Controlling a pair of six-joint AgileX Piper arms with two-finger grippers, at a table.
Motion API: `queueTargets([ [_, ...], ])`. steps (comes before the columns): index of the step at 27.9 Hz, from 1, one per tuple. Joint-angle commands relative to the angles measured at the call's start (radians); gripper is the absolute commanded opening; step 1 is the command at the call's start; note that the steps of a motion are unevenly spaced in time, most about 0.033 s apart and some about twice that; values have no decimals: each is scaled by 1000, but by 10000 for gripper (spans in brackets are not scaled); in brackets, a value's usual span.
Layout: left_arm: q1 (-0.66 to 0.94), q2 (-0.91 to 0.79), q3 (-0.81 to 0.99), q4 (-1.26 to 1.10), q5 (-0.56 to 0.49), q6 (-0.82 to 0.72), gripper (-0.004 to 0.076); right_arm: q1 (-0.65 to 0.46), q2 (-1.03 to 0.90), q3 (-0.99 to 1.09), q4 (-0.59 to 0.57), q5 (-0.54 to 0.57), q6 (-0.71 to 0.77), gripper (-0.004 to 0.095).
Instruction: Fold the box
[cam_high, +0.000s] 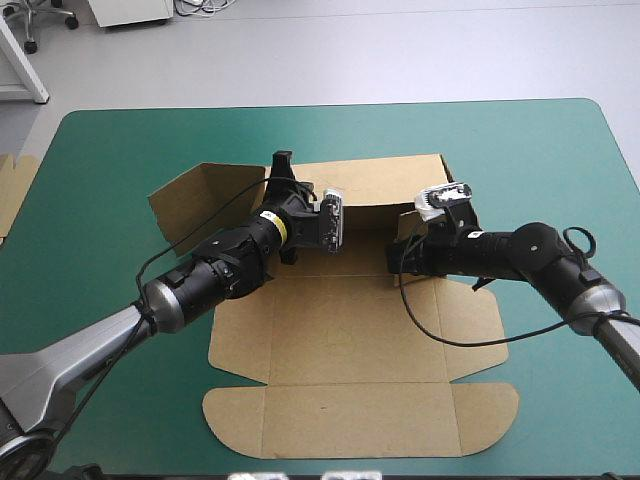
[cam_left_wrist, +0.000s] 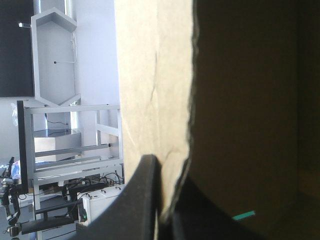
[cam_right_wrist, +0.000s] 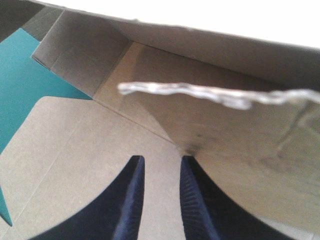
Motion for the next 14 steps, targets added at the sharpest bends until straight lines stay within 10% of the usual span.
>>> queueTargets([
  [1, -4, -14, -7, -48, 25, -24, -10, 51, -33, -27, 45, -125, -8, 239],
  [14, -4, -14, -7, -48, 25, -24, -10, 58, -28, -27, 18, -242, -31, 239],
])
